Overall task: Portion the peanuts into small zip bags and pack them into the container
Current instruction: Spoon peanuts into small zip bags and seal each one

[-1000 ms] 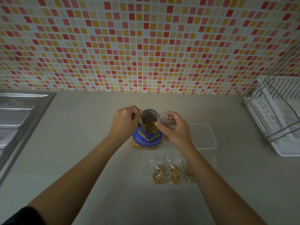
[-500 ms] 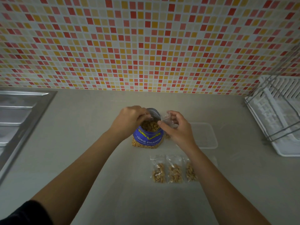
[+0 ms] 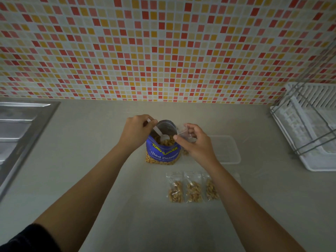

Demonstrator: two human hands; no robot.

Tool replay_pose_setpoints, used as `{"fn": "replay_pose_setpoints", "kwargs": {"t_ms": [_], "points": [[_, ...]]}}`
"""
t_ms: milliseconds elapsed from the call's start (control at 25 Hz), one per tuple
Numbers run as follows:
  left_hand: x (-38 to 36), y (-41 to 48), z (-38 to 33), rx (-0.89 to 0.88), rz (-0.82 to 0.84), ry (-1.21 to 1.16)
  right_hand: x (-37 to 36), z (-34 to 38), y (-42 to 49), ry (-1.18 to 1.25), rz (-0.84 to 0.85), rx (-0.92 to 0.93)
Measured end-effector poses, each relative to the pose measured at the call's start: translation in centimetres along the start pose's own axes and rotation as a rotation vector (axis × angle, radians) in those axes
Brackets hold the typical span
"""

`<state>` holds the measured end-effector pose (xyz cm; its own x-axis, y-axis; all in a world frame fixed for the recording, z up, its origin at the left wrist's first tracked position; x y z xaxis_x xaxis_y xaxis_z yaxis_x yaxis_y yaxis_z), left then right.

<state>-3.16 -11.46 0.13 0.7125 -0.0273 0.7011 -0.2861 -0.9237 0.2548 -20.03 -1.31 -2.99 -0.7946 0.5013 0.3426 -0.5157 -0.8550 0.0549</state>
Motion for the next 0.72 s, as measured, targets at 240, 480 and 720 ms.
{"fn": "replay_pose_setpoints", "kwargs": {"t_ms": [240, 480, 720], "points": [[-1.5, 0.0, 1.1, 0.265, -0.049, 0.009, -0.1, 0.1, 0.1, -0.040, 0.017, -0.017], [-1.5, 0.5, 2.0, 0.438, -0.054, -0.185, 0.1, 0.0, 0.1, -0.035, 0.027, -0.041], [-1.1, 0.5, 2.2, 0.578, -0.037, -0.396, 0.3, -0.3, 0.3, 0.016, 0.040, -0.069]]}}
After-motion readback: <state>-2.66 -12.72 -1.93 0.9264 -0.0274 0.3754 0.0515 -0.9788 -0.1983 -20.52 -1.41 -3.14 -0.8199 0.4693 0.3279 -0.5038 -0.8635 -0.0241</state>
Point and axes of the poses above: each hand's wrist, its own y-axis towards the middle knuckle, its own x-axis out of the back of the hand, z = x × y, the point moved 4 cm from there along y, towards the middle knuckle, and after that the axes turned 8 degrees about -z, right-handed, at the moved point
